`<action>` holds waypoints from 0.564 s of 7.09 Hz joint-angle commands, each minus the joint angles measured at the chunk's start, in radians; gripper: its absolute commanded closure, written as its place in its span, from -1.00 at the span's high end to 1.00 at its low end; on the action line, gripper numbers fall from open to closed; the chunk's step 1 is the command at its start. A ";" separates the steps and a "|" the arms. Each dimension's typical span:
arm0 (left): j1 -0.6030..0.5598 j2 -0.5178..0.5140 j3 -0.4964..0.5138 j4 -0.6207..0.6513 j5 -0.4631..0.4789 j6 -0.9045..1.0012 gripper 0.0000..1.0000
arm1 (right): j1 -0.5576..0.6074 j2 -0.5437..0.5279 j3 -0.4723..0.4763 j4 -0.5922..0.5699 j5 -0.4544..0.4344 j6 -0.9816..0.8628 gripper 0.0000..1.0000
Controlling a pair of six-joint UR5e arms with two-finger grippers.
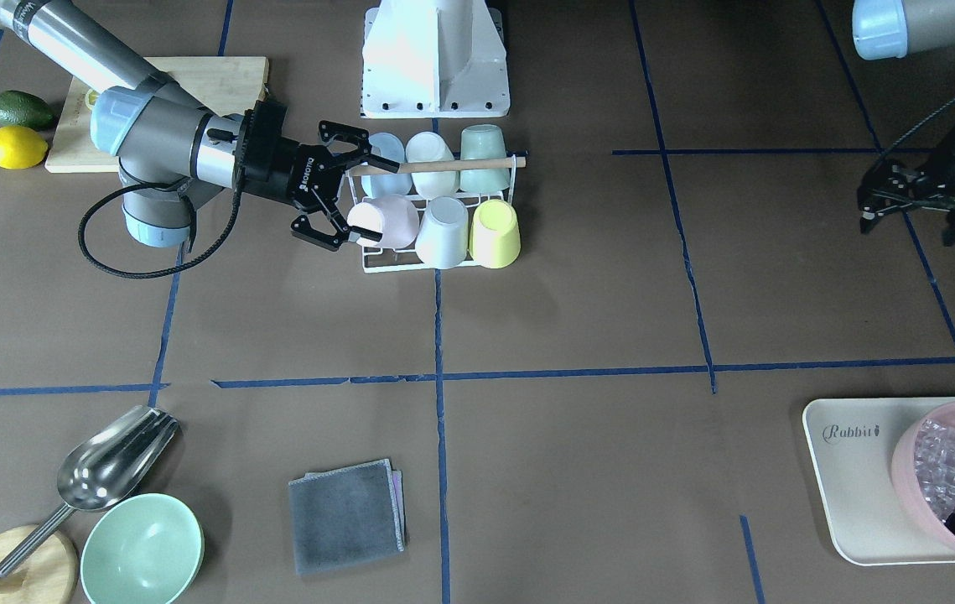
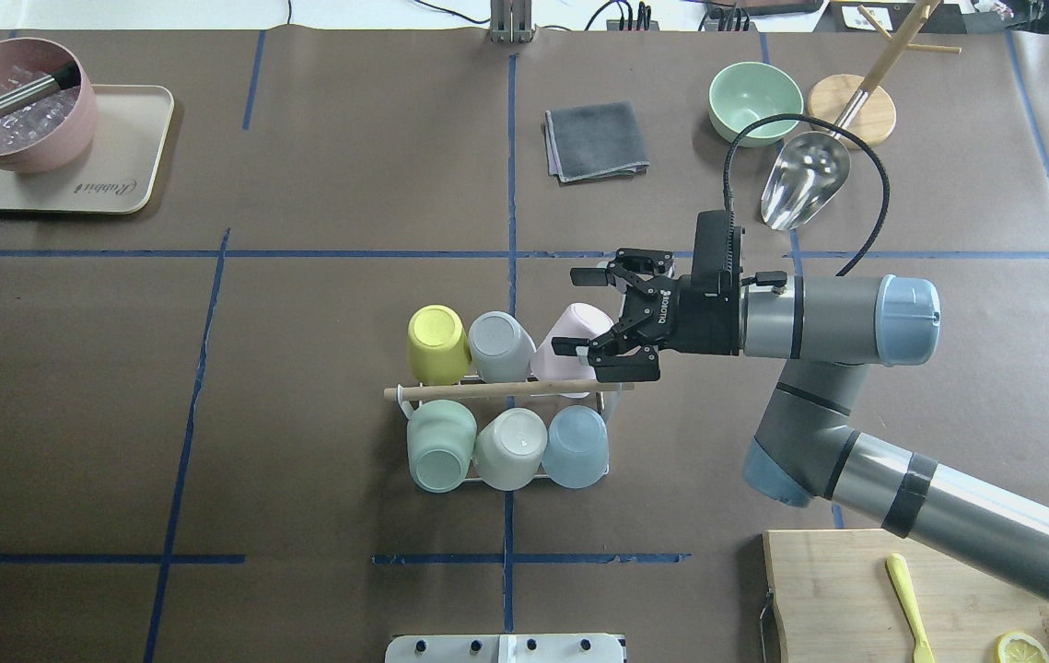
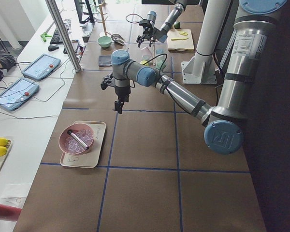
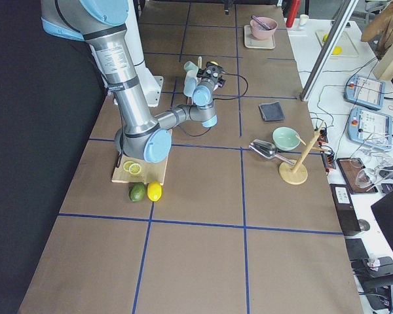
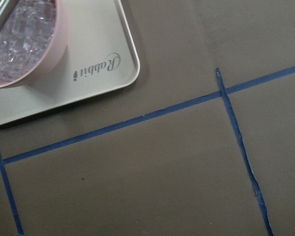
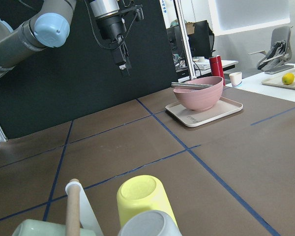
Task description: Place cup on cup holder
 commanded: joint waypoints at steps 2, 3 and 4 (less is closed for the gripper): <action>-0.124 0.074 0.097 -0.010 -0.120 0.243 1.00 | 0.080 0.000 0.070 -0.098 0.079 0.027 1.00; -0.168 0.109 0.146 -0.019 -0.179 0.302 1.00 | 0.154 0.000 0.125 -0.234 0.178 0.036 1.00; -0.196 0.140 0.172 -0.045 -0.200 0.329 1.00 | 0.224 -0.003 0.162 -0.355 0.266 0.062 1.00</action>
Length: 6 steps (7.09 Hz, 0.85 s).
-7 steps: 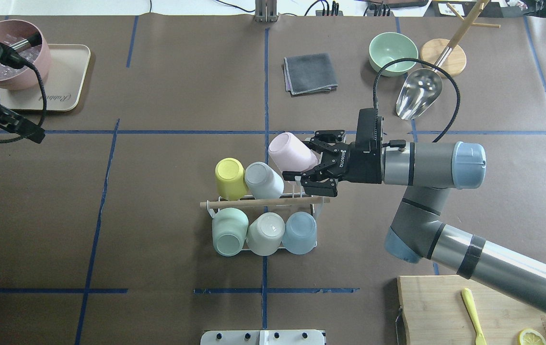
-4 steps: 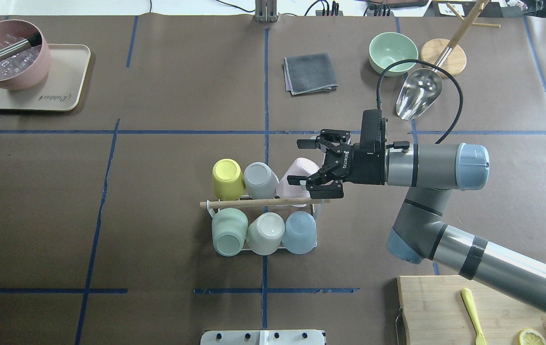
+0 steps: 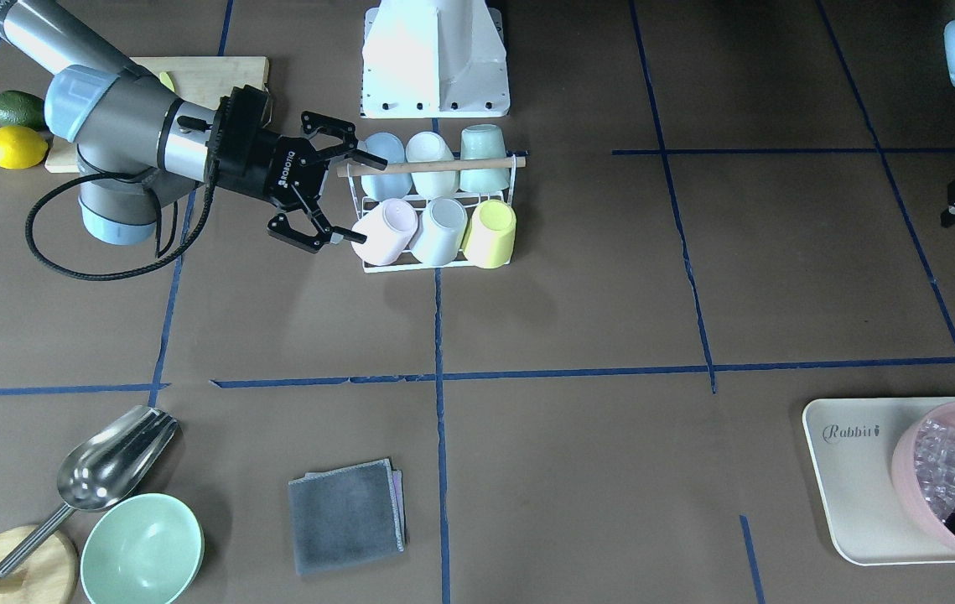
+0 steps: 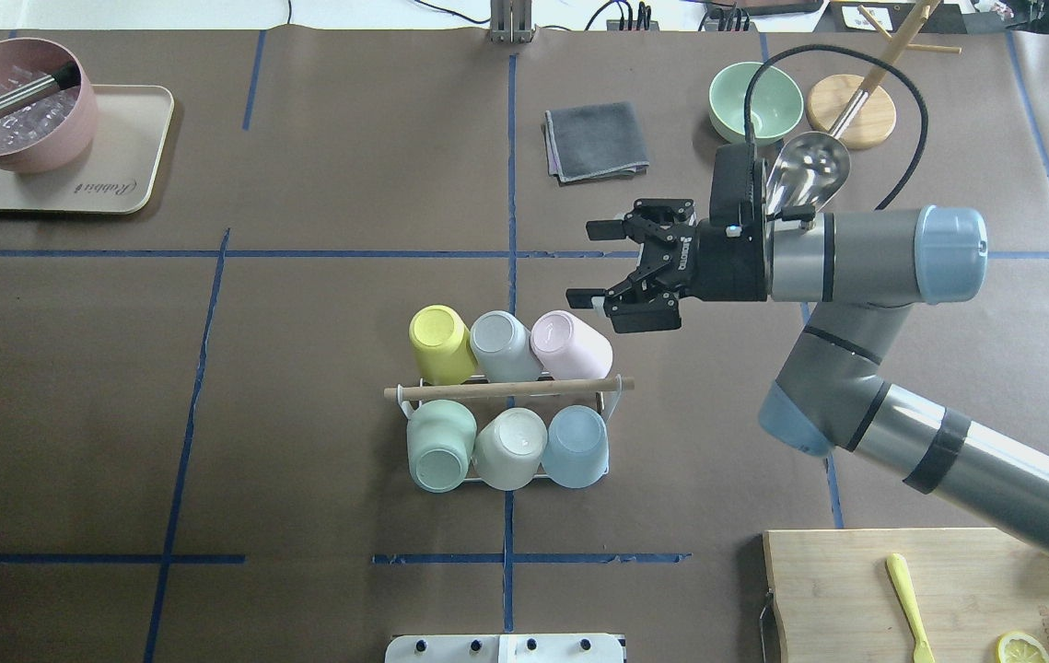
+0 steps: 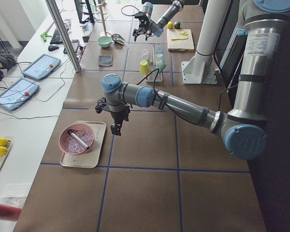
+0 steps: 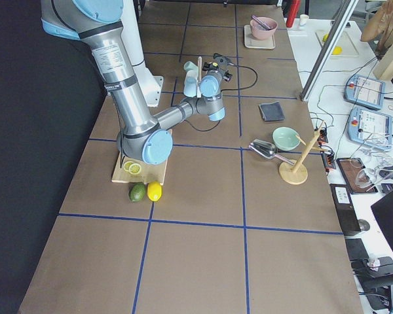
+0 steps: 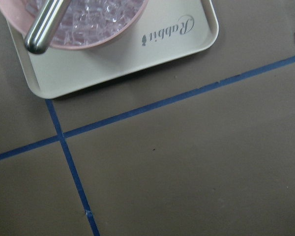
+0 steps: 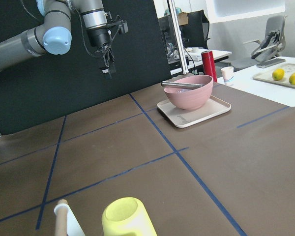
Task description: Place cup on cup holder
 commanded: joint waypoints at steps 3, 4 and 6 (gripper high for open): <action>-0.167 0.102 0.044 -0.040 -0.007 0.057 1.00 | 0.236 -0.074 0.076 -0.407 0.281 0.080 1.00; -0.177 0.125 0.059 -0.043 -0.008 -0.010 1.00 | 0.306 -0.077 0.095 -0.570 0.358 0.083 1.00; -0.195 0.125 0.062 -0.045 -0.007 -0.104 1.00 | 0.403 -0.172 0.093 -0.795 0.408 0.083 1.00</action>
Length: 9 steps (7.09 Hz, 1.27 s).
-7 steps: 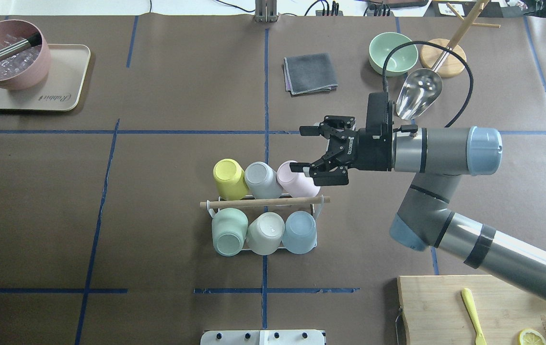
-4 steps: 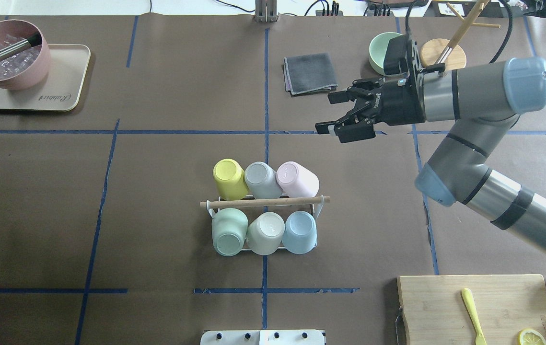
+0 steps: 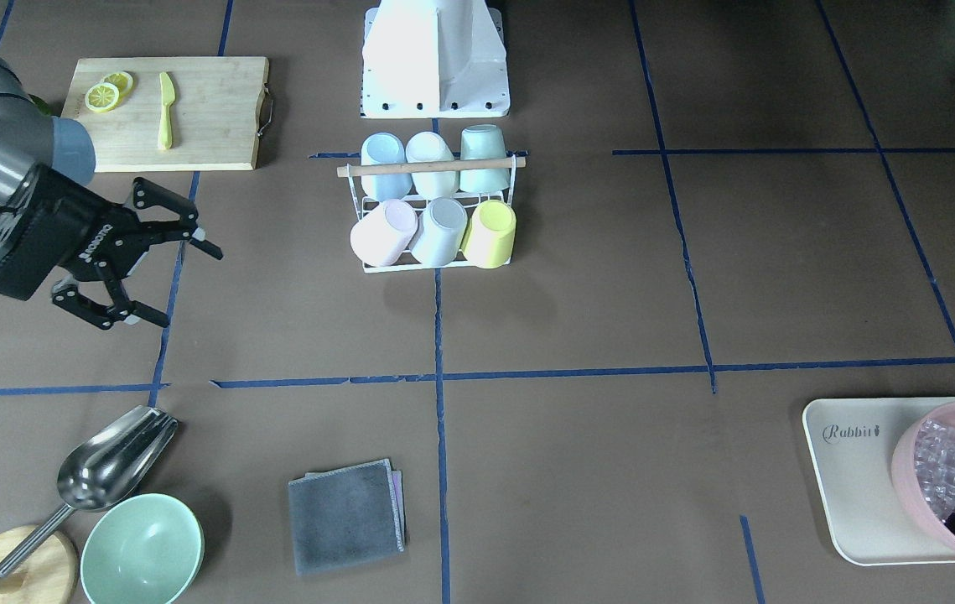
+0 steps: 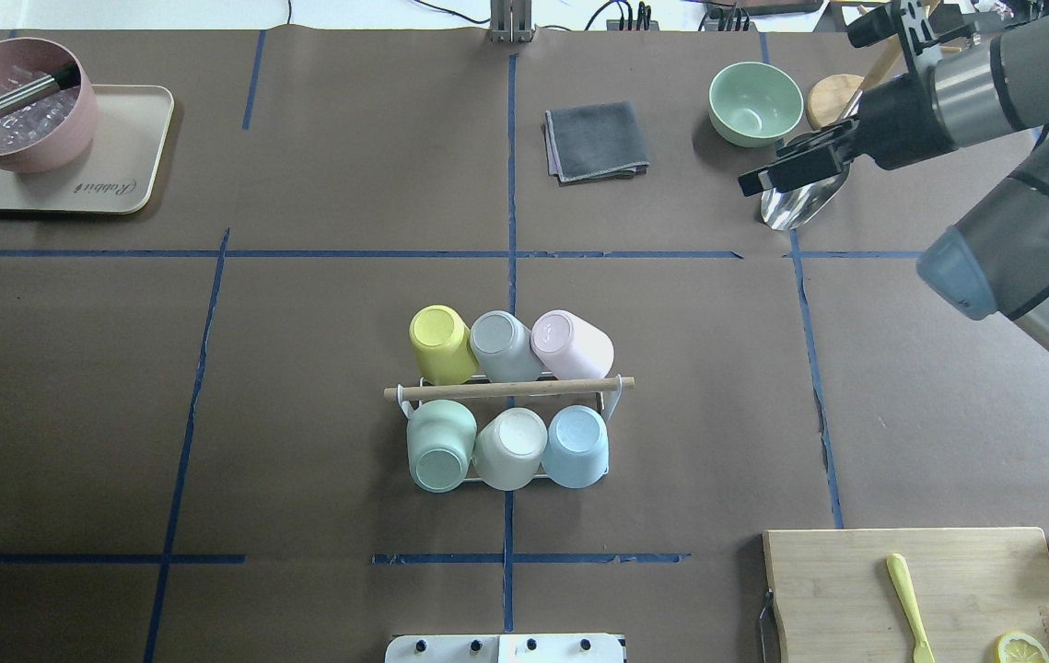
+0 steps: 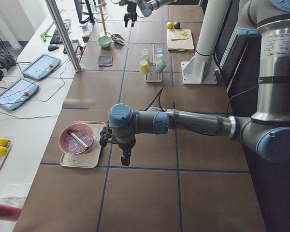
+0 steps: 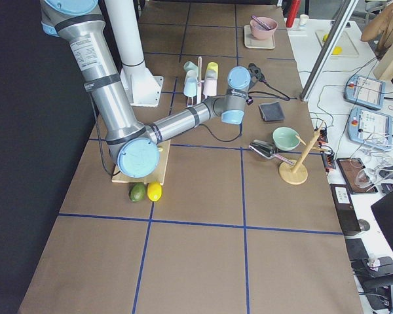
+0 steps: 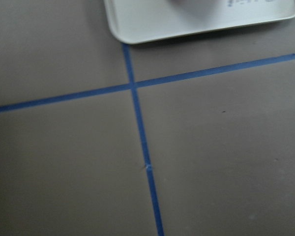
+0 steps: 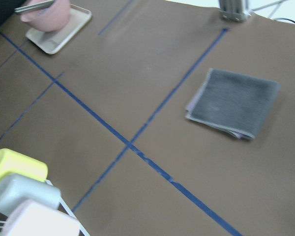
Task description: Place cup on cup holder
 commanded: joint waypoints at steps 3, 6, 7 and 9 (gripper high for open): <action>-0.023 0.005 0.010 -0.002 0.000 -0.047 1.00 | 0.254 -0.283 0.006 -0.385 -0.014 -0.001 1.00; -0.017 -0.032 0.013 -0.001 -0.006 -0.172 1.00 | 0.339 -0.468 0.033 -0.444 -0.062 -0.010 1.00; -0.017 -0.038 0.017 -0.004 -0.010 -0.170 1.00 | 0.368 -0.483 0.068 -0.560 -0.064 -0.031 1.00; -0.020 -0.018 0.016 -0.002 -0.058 -0.143 1.00 | 0.445 -0.477 0.127 -0.807 -0.059 -0.315 1.00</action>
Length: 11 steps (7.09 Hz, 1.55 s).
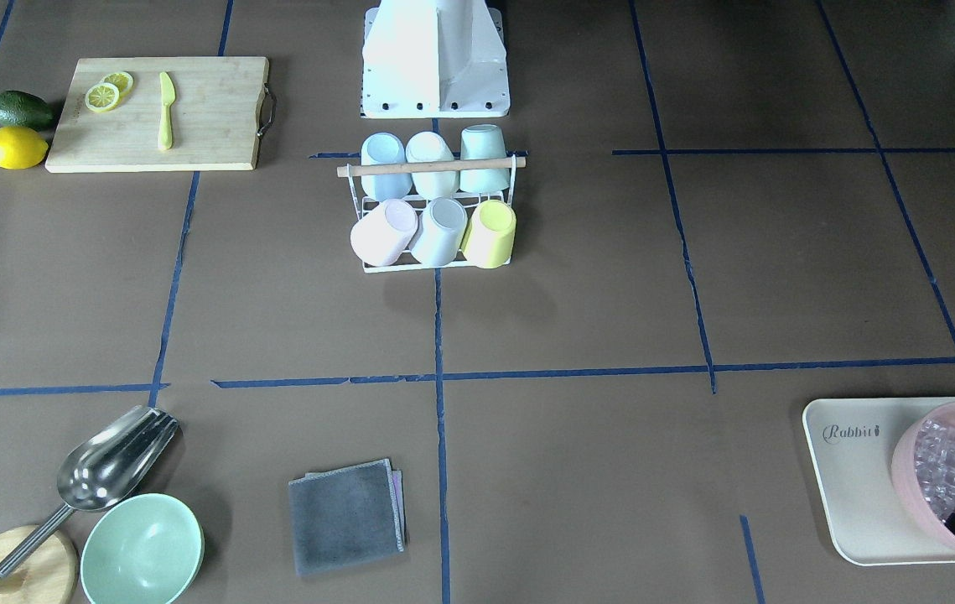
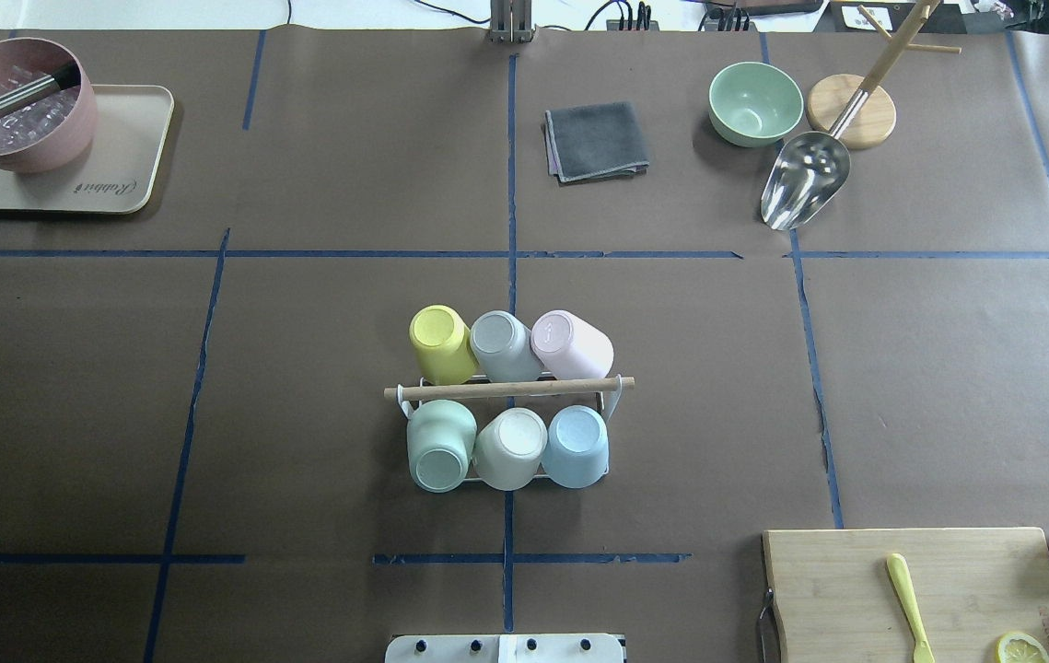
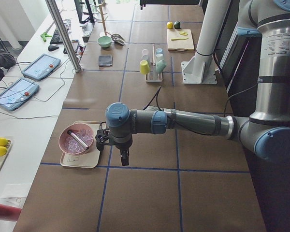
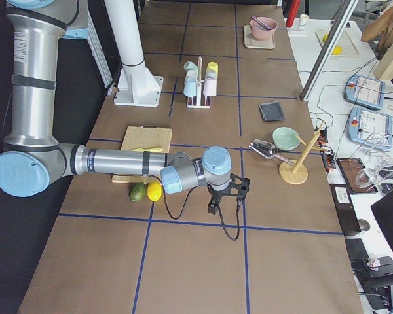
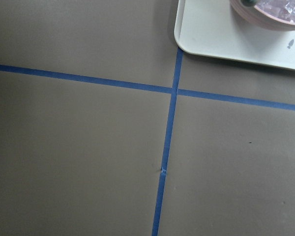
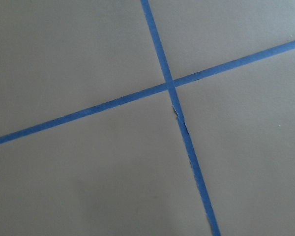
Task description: Place cup on cup holder
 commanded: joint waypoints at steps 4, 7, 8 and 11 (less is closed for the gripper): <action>-0.003 0.026 0.025 0.001 -0.033 0.168 1.00 | 0.111 -0.029 0.101 -0.286 -0.021 -0.501 1.00; 0.000 0.017 0.039 0.000 0.016 0.170 1.00 | 0.079 -0.036 0.114 -0.286 -0.089 -0.509 1.00; 0.000 0.021 0.039 0.000 0.018 0.187 1.00 | 0.099 -0.058 0.118 -0.287 -0.078 -0.509 1.00; 0.000 0.021 0.042 0.001 0.030 0.219 1.00 | 0.148 -0.085 0.117 -0.287 -0.070 -0.511 1.00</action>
